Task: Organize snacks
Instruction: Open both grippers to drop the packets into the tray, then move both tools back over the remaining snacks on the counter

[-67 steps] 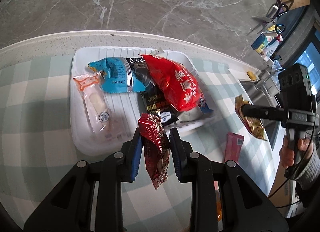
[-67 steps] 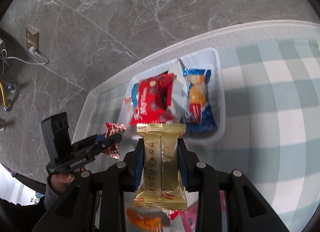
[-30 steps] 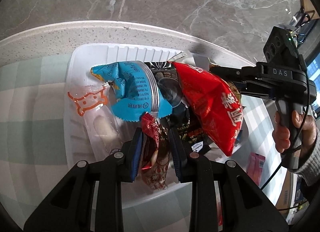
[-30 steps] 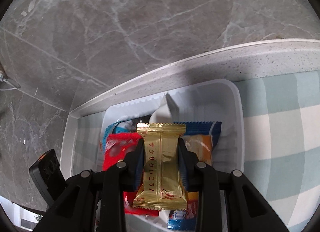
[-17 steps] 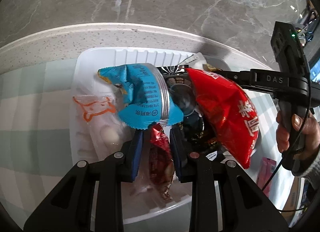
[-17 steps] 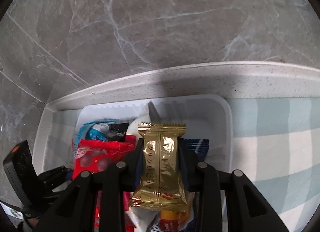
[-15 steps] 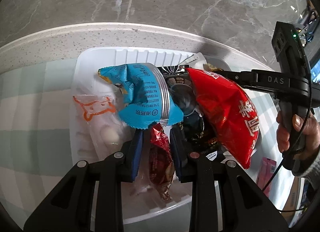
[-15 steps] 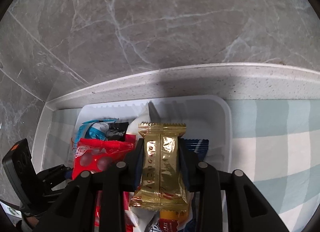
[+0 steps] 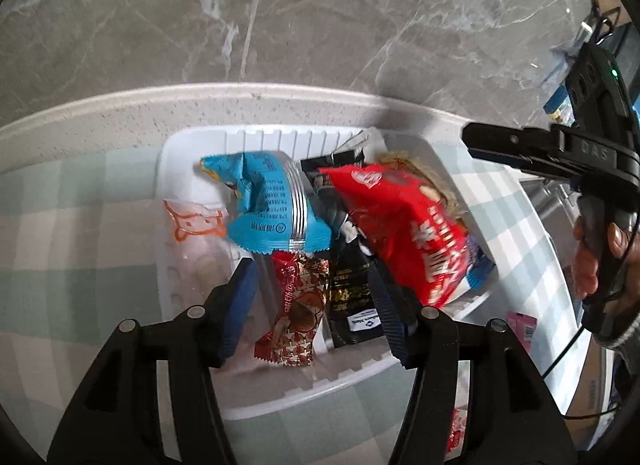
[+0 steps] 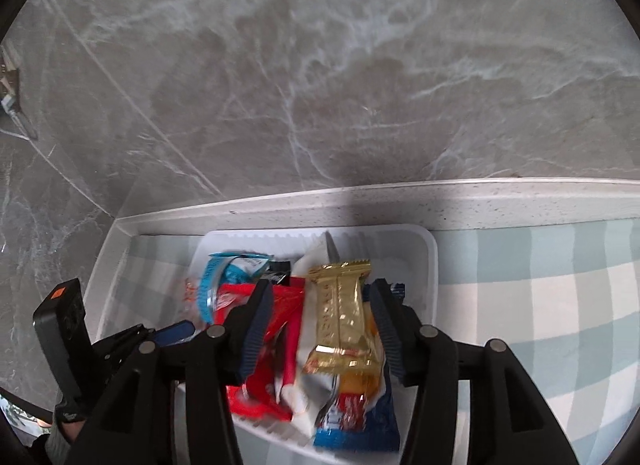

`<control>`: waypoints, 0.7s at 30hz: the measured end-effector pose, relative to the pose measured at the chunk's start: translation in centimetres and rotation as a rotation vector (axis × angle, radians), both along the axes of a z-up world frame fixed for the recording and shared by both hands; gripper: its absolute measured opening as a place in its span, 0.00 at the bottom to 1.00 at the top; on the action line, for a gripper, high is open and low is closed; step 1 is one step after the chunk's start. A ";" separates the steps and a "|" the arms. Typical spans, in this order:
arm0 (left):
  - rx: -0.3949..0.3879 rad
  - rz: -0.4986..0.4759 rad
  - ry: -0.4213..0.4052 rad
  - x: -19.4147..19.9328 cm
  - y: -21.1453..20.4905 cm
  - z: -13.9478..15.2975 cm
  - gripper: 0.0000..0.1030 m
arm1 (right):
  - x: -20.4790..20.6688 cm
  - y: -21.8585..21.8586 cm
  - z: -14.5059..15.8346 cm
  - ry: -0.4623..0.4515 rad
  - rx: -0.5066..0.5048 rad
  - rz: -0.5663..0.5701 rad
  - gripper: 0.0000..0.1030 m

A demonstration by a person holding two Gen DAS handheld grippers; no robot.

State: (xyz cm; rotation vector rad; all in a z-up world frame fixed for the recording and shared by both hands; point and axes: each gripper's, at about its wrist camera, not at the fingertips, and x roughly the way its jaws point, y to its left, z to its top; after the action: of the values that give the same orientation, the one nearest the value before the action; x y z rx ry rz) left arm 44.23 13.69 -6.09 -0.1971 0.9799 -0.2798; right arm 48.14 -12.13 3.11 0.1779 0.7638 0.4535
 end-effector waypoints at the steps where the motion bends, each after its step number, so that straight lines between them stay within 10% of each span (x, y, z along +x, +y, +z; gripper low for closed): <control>1: 0.004 -0.010 -0.020 -0.2 0.1 0.3 0.54 | -0.6 -0.2 0.3 -0.006 0.008 0.001 0.53; 21: 0.024 -0.092 -0.111 -10.7 -1.1 6.3 0.54 | -14.1 -2.5 0.7 -0.064 0.039 -0.009 0.57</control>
State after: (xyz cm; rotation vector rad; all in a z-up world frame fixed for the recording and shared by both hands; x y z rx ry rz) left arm 33.51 12.57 0.18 -0.1131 0.8830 -0.3594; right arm 34.02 -14.67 3.79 0.2026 0.6912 0.4637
